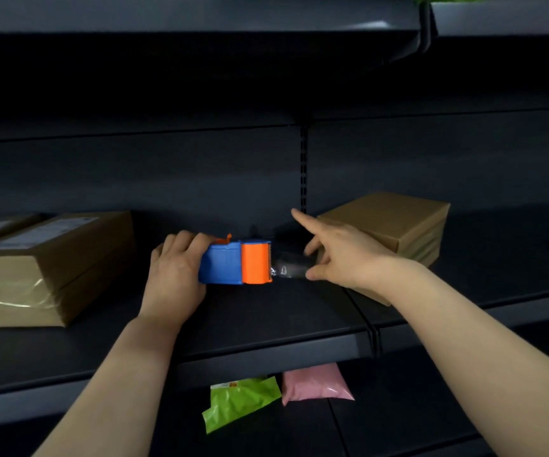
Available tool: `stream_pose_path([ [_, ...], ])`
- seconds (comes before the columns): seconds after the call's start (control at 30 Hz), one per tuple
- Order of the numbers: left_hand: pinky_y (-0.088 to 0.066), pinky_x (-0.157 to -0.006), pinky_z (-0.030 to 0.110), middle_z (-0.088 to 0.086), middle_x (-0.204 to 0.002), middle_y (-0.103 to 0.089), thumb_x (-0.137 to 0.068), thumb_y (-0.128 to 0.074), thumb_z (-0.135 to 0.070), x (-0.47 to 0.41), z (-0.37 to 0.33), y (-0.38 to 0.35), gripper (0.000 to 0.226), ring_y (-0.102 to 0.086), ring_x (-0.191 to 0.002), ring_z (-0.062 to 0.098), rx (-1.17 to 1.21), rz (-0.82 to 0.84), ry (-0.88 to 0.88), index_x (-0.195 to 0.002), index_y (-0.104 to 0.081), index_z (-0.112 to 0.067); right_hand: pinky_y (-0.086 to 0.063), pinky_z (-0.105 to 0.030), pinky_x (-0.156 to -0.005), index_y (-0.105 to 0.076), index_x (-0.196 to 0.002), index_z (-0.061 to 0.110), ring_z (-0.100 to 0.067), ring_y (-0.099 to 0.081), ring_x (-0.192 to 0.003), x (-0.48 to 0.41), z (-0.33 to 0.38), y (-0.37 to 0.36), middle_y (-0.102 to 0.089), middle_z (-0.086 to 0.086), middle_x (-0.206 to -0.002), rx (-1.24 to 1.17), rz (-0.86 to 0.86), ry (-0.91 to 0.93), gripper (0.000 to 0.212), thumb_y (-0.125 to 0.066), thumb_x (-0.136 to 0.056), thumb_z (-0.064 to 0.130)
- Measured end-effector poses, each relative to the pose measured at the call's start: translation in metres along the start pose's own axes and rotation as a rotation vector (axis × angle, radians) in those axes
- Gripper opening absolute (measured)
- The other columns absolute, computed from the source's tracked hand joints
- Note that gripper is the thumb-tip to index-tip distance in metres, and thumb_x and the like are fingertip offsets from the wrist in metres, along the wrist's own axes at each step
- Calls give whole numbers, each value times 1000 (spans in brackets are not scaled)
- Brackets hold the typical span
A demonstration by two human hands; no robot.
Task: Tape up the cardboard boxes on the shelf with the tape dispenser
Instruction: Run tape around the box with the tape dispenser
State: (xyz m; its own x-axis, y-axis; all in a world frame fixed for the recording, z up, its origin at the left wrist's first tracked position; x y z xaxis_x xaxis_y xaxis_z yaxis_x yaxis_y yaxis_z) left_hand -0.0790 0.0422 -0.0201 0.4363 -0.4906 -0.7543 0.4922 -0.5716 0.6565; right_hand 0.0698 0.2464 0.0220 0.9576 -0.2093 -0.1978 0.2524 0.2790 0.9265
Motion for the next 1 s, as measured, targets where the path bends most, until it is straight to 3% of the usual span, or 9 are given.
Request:
stream_pose_path([
  [0.07,-44,-76,48,10,-96,-55,-49,-70,12,0,1,0,69,-51,-91,36,-3,-7,2,-110,-58,-17,-49,-30,-96,-3,-150,49,-10,-59,-103,2,-1,0,-47,8,-140,1,-2,-5,101,-76,-83,28],
  [0.13,-45,-76,48,10,-95,-55,-50,-68,12,0,0,1,69,-52,-90,36,5,-22,-2,-110,-56,-19,-47,-31,-97,-19,-151,45,-13,-57,-111,3,1,3,-41,5,-147,30,-55,16,86,-73,-85,32],
  [0.23,-45,-75,49,11,-94,-55,-49,-68,13,-1,0,1,75,-52,-88,37,6,-31,-9,-111,-49,-24,-49,-35,-92,-49,-139,33,-15,-59,-107,8,8,17,-54,4,-134,82,-333,103,49,-62,-93,26],
  [0.3,-45,-75,50,11,-95,-54,-48,-69,13,-1,2,-1,73,-52,-89,38,-18,-14,7,-112,-54,-20,-46,-39,-94,-59,-131,28,-19,-54,-115,12,7,26,-59,5,-129,230,-477,93,38,-56,-95,17],
  [0.4,-45,-76,52,13,-97,-55,-49,-69,14,-1,5,-1,68,-52,-91,39,-54,4,51,-111,-60,-14,-28,-42,-108,-49,-140,26,-21,-30,-140,12,-10,31,-44,3,-149,468,-401,-126,40,-44,-100,22],
  [0.5,-45,-77,54,14,-98,-55,-49,-71,14,-2,7,-1,68,-52,-92,40,-76,7,60,-111,-60,-12,-25,-43,-114,-33,-149,27,-19,-23,-146,13,-27,29,-28,6,-158,408,-188,-268,45,-24,-106,38],
  [0.67,-45,-83,52,12,-98,-55,-47,-70,12,-2,-3,0,72,-53,-92,38,-64,-6,-27,-113,-61,-15,-23,-39,-117,-28,-151,32,-13,-19,-147,21,-38,33,-22,11,-159,315,-115,-203,46,-22,-106,38],
  [1.0,-43,-84,52,11,-96,-55,-47,-72,10,-2,-10,1,73,-52,-90,36,-93,-47,-43,-112,-54,-18,-19,-28,-113,-33,-148,36,-9,-21,-146,31,-42,39,-27,14,-156,245,-117,-124,43,-25,-106,36],
])
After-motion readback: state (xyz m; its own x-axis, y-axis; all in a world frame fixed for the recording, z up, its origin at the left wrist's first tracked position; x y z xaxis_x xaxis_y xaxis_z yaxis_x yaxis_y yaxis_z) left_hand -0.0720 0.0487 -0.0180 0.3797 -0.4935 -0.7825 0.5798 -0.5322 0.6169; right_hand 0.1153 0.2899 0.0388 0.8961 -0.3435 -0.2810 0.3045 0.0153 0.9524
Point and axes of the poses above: each hand's wrist, its own x-axis away from the middle knuckle, its own y-axis out of the back of the hand, z = x × y, the point moved 4 cm from there along -x, towards the middle knuckle
